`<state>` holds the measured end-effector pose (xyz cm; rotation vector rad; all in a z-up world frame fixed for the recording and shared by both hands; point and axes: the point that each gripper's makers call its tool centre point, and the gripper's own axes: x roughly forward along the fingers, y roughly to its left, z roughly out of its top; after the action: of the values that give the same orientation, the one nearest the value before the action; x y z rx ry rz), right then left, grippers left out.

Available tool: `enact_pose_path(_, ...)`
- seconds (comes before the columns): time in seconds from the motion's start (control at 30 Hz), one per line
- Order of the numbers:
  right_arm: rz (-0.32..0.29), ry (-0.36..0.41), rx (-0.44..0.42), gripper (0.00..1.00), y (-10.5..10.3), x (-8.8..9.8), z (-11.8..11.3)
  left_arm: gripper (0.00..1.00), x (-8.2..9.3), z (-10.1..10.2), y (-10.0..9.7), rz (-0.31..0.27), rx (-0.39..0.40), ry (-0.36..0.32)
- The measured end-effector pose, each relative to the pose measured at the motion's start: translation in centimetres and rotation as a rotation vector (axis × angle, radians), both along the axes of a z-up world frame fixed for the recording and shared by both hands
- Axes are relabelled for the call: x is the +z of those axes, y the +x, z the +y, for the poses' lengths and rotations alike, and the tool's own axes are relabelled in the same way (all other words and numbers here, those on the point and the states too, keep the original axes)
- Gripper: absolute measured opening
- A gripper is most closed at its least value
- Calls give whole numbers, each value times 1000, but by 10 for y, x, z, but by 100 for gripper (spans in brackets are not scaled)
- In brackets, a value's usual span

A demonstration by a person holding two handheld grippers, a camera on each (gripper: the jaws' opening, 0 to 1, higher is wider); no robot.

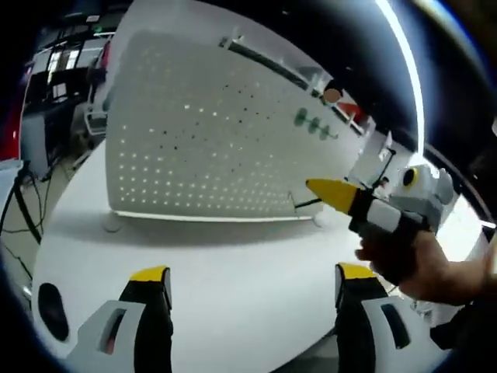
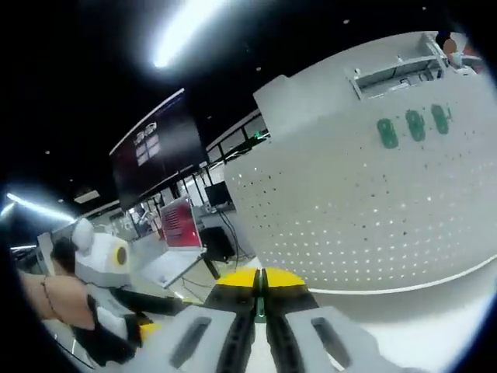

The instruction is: Insert the hook assembly into the mounting plate slot until the hook locks in place.

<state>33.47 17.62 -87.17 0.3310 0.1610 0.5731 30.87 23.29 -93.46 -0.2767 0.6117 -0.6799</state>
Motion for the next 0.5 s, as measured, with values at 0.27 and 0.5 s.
enact_pose_path(0.27, -32, 50, 37, 0, -19, 14, 21, 68, 12, -12, -1, 10, -18, -94)
enact_pose_path(0.5, -65, 50, 60, 0, -25, 21, 34, 41, 28, -19, -3, 7, -31, -182)
